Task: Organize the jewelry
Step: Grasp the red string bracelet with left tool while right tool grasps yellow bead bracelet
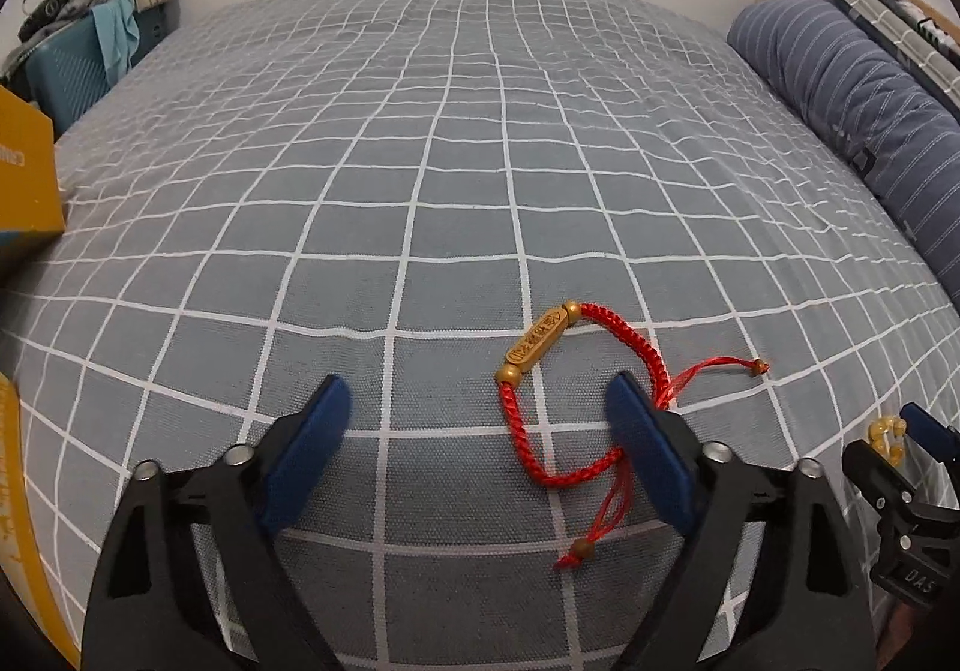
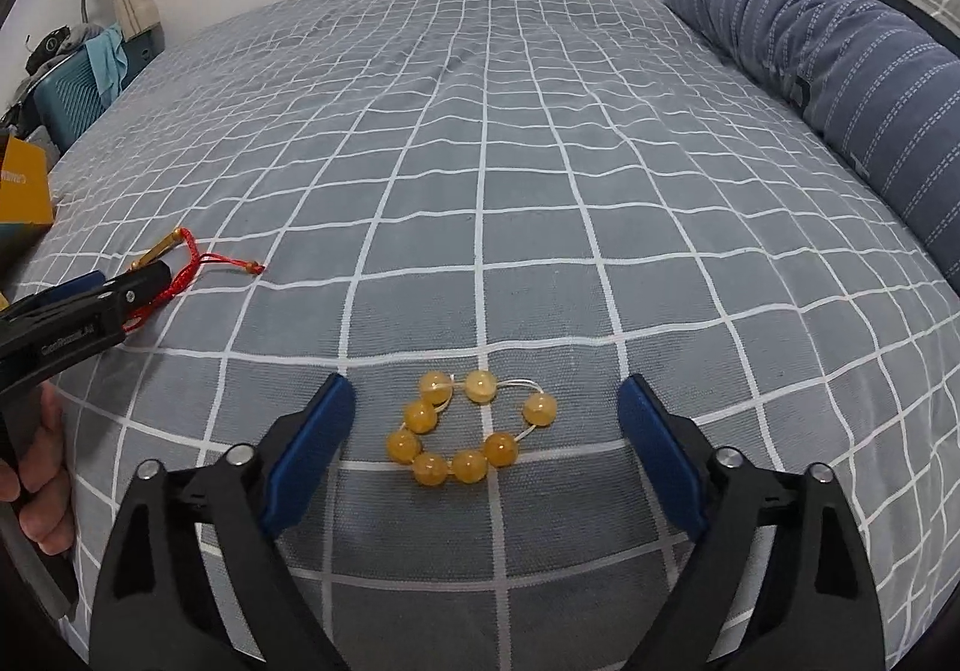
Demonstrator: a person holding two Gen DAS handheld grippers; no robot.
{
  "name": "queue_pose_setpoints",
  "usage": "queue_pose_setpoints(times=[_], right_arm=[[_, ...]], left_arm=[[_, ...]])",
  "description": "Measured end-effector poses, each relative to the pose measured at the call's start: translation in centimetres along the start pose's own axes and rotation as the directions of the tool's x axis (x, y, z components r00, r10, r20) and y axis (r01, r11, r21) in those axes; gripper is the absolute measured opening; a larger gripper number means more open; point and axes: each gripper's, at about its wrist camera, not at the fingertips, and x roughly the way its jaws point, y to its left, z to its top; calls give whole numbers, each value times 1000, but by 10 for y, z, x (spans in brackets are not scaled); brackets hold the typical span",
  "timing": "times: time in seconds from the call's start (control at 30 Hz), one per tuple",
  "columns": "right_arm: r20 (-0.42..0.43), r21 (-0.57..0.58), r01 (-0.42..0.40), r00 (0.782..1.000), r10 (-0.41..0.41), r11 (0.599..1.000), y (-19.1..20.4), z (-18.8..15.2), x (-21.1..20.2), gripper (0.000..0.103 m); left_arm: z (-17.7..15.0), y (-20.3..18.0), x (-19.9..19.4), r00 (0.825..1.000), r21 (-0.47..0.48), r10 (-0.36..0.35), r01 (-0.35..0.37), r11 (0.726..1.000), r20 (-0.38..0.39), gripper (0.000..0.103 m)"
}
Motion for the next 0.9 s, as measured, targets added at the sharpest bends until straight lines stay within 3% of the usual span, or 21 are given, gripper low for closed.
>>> queue_pose_setpoints(times=[0.2,0.33,0.43,0.57,0.67,0.9], right_arm=[[6,-10,-6,1000,6,1000,2,-1,0,65],[11,-1,-7,1000,7,1000,1,-1,0,56],[17,7,-10,1000,10,1000,-2,-1,-1,45],[23,22,0,1000,0,1000,-5,-1,-3,20],[23,27,-4,1000,3,1000,-7,-1,-4,11],[28,3,10,1000,-10,1000,-5,3,-11,10]], left_arm=[[0,3,-1,1000,-6,-2,2,1000,7,51],[-1,2,0,1000,-5,-5,5,1000,4,41],[0,1,0,1000,-3,-6,6,1000,4,27],[0,0,-1,1000,3,-1,1,1000,0,9],[0,-3,-3,1000,22,5,-5,1000,0,7],[2,-4,-9,1000,42,12,-12,999,4,7]])
